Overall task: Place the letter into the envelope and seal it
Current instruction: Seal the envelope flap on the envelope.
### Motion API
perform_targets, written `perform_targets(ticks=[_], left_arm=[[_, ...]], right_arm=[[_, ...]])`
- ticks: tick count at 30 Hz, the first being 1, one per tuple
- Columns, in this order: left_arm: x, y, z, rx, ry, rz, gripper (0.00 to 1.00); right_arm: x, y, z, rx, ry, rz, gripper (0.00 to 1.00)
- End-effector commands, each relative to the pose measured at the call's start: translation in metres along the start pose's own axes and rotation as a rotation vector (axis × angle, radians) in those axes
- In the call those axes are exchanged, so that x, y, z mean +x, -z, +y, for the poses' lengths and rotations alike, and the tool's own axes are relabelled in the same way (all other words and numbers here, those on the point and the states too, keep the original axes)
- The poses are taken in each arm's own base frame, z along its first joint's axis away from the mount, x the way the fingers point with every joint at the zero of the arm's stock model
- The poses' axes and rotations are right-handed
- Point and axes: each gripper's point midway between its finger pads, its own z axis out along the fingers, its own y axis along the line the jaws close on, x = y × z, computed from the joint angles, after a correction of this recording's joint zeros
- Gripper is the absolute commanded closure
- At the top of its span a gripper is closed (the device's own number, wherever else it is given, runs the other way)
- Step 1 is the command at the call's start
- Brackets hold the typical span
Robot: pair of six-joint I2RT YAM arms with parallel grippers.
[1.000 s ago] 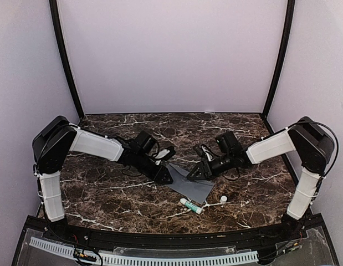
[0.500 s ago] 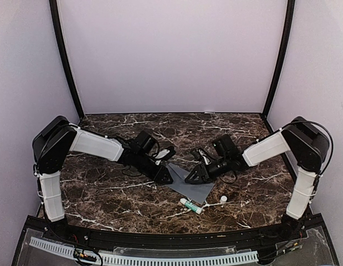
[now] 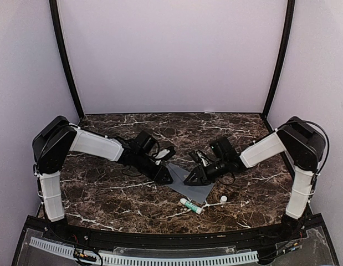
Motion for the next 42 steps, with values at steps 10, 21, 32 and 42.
perform_targets(ticks=[10, 21, 32, 42], left_arm=[[-0.068, 0.044, -0.028, 0.006, -0.065, -0.165, 0.68], [-0.078, 0.01, -0.024, 0.097, -0.008, -0.168, 0.73], [-0.05, -0.031, 0.007, 0.059, 0.032, -0.082, 0.77], [-0.022, -0.041, 0.031, -0.033, 0.064, 0.008, 0.81]], right_arm=[[0.004, -0.008, -0.018, 0.058, -0.049, 0.005, 0.62], [0.004, -0.009, -0.019, 0.063, -0.047, 0.004, 0.64], [0.001, -0.005, -0.016, 0.067, -0.044, -0.013, 0.65], [-0.032, 0.02, 0.016, 0.065, 0.028, -0.139, 0.77]])
